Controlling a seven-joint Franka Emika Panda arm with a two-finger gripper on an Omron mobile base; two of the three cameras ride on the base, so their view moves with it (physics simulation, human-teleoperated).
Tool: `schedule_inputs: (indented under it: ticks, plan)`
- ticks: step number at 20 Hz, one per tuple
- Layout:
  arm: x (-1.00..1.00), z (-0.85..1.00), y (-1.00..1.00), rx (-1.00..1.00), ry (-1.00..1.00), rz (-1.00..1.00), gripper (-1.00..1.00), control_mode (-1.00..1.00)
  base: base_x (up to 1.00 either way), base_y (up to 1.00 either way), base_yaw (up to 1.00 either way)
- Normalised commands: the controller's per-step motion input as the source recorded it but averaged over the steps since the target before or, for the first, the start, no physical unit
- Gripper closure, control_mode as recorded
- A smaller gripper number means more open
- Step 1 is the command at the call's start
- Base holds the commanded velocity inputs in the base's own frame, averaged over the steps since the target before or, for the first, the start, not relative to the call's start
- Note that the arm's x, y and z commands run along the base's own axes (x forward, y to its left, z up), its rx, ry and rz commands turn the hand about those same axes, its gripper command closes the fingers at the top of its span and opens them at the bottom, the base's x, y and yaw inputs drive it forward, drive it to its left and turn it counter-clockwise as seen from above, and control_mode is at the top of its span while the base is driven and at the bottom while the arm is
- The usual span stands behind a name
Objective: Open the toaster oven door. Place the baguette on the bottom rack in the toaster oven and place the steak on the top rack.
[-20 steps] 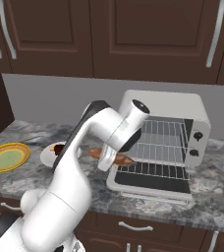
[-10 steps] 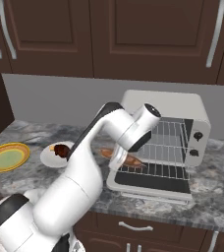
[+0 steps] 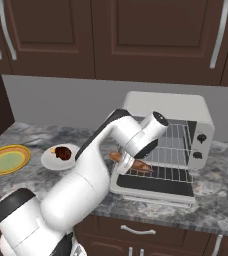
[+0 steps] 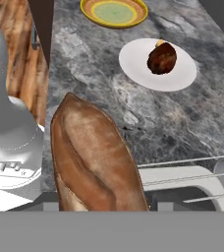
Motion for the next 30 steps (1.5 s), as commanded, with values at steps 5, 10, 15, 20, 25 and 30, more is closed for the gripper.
schedule_inputs:
  ticks: [5, 10, 15, 20, 25, 30]
  plan:
    - [0.16, 0.00, -0.28, 0.00, -0.02, 0.07, 1.00, -1.00, 0.00, 0.00, 0.00]
    - [0.22, -0.02, -0.24, 0.00, 0.00, 0.09, 1.00, -1.00, 0.00, 0.00, 0.00]
    - [0.29, -0.02, -0.16, 0.00, 0.00, 0.09, 1.00, -1.00, 0.00, 0.00, 0.00]
    - [0.20, -0.17, -0.09, 0.00, 0.00, 0.02, 1.00, -1.00, 0.00, 0.00, 0.00]
    - [0.14, -0.20, -0.04, 0.00, 0.00, 0.00, 1.00, -1.00, 0.00, 0.00, 0.00]
    - [0.05, -0.16, -0.02, 0.00, 0.00, 0.00, 1.00, -1.00, 0.00, 0.00, 0.00]
